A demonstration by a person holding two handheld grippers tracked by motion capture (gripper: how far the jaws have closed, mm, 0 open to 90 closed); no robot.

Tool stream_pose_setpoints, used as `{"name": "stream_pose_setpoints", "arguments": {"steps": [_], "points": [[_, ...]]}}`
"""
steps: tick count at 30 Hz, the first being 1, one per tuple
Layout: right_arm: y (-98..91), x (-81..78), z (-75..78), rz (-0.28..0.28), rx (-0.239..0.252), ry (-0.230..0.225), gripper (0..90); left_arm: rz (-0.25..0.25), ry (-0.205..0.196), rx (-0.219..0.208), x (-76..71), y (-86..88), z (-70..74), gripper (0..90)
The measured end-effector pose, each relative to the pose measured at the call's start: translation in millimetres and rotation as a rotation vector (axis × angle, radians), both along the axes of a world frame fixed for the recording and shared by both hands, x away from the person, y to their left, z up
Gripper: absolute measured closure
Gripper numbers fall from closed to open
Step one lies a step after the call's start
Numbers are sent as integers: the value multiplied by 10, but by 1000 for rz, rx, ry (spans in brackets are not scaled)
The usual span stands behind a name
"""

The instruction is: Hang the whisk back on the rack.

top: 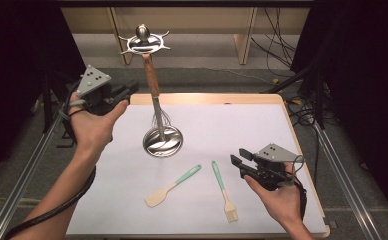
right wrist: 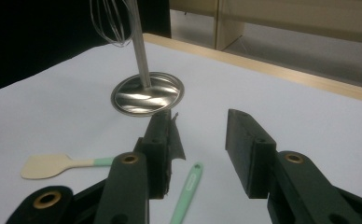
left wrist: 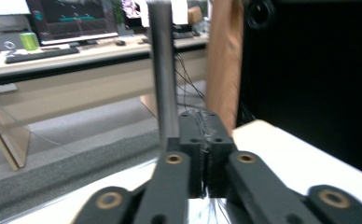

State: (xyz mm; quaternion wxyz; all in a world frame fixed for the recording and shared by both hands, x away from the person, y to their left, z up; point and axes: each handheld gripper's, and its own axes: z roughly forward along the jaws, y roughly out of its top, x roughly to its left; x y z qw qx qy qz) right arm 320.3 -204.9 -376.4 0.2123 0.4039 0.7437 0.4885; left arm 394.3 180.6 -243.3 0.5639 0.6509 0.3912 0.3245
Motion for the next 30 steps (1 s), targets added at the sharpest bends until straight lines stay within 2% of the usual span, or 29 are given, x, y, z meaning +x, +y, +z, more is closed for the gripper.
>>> {"name": "stream_pose_setpoints", "arguments": {"steps": [2, 3, 4, 7, 10, 13, 19, 21, 24, 25, 26, 27, 29, 30], "points": [[0, 1, -3, -1, 1, 1, 619, 10, -29, -20, 27, 23, 52, 894], [-9, 12, -5, 9, -6, -8, 619, 15, -27, -43, 38, 25, 77, 894], [-18, 22, -7, 14, -16, -23, 620, 21, -33, -49, 49, 28, 93, 894], [-10, 16, -6, 15, -3, -5, 619, 48, -57, -66, 104, 56, 154, 894], [-12, 21, -8, 17, -9, -15, 620, 66, -88, -80, 140, 75, 215, 893], [-15, 31, -5, 20, -20, -35, 620, 73, -109, -79, 153, 66, 265, 893], [-18, 30, -5, 23, -21, -31, 621, 96, -121, -66, 227, 64, 317, 894], [-9, 33, -13, 9, -9, -48, 621, 107, -129, -62, 239, 60, 325, 895], [-12, 32, -15, -8, 0, -51, 621, 118, -135, -62, 262, 71, 340, 895], [-9, 31, -17, 0, 8, -38, 622, 123, -136, -61, 274, 74, 344, 895], [-12, 29, -15, 0, 4, -33, 622, 127, -136, -57, 287, 80, 346, 895], [-25, 34, -14, -1, -14, -47, 622, 131, -133, -57, 301, 85, 347, 894], [-19, 16, -10, -4, -5, -11, 622, 139, -133, -50, 328, 97, 350, 895], [-36, 33, -9, 7, -25, -34, 622, 144, -131, -51, 344, 105, 353, 894]]}}
